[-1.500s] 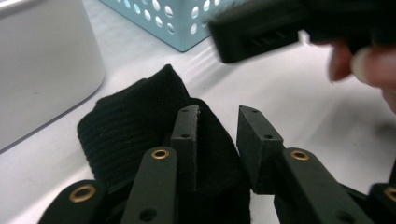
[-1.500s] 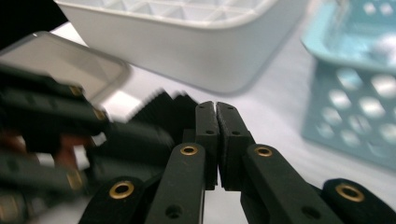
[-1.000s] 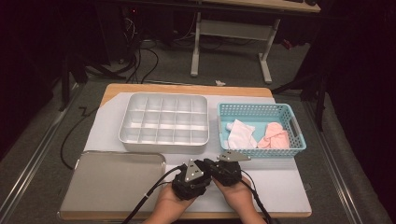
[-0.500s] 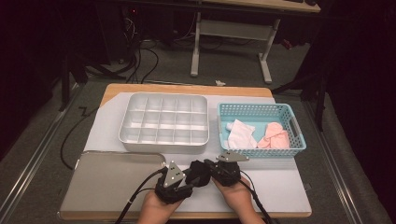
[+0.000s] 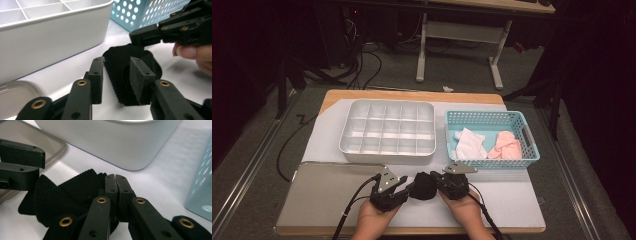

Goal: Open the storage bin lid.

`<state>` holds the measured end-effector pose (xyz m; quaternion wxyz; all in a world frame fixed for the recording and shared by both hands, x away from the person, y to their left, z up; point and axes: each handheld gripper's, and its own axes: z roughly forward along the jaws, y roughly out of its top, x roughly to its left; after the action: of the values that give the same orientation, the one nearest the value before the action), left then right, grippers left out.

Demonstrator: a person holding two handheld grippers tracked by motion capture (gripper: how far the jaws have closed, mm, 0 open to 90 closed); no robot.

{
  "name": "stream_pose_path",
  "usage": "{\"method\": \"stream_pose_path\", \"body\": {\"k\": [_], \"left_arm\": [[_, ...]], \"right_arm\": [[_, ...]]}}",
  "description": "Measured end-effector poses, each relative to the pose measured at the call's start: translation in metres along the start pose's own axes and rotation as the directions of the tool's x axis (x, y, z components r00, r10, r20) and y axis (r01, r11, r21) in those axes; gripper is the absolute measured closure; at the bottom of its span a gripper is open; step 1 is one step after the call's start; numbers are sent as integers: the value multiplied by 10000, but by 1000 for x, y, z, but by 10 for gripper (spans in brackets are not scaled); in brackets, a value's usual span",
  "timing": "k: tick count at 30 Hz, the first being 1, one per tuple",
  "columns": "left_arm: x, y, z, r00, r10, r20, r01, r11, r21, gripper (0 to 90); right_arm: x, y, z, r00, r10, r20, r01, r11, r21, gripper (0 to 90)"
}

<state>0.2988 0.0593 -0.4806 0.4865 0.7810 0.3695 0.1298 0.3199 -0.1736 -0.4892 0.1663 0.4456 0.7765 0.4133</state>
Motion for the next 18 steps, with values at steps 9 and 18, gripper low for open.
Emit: {"method": "stream_pose_path", "body": {"k": [9,18], "left_arm": [[7,2,-3,9997,-237,-80,238,9995,220,673],[-9,2,28,9990,-130,439,75,9925,1222,435]], "right_arm": [[0,-1,0,10000,-73,-11,73,10000,40,887],[-2,-2,1,10000,-34,36,34,10000,29,869]]}}
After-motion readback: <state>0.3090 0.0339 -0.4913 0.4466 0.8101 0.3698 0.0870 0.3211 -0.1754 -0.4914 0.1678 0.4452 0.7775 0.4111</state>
